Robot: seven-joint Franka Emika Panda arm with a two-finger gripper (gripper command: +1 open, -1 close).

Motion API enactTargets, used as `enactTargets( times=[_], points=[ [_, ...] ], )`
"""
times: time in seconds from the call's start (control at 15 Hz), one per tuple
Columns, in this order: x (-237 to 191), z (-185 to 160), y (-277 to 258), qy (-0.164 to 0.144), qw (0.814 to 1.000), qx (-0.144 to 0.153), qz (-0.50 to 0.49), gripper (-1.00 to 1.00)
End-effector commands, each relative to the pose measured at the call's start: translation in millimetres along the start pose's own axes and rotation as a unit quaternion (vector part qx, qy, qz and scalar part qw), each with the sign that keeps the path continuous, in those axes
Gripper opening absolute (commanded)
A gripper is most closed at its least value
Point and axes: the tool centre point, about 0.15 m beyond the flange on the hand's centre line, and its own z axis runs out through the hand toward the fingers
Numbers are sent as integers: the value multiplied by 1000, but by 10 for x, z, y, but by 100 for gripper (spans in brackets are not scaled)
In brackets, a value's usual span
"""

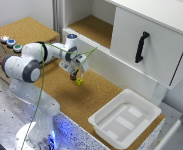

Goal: Slide the yellow block to the right

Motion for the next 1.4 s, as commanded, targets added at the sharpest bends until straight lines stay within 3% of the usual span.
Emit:
enactTargets(
  times=[0.0, 0.4, 0.8, 1.33],
  points=[
    [-23, 164, -72, 5, 1000, -2, -4, -100],
    [103, 405, -23, 23, 999, 34, 6, -100],
    [212, 953, -126, -4, 999, 46, -11, -100],
    [278, 1264, -28, -17, 999, 48, -3, -100]
  ],
)
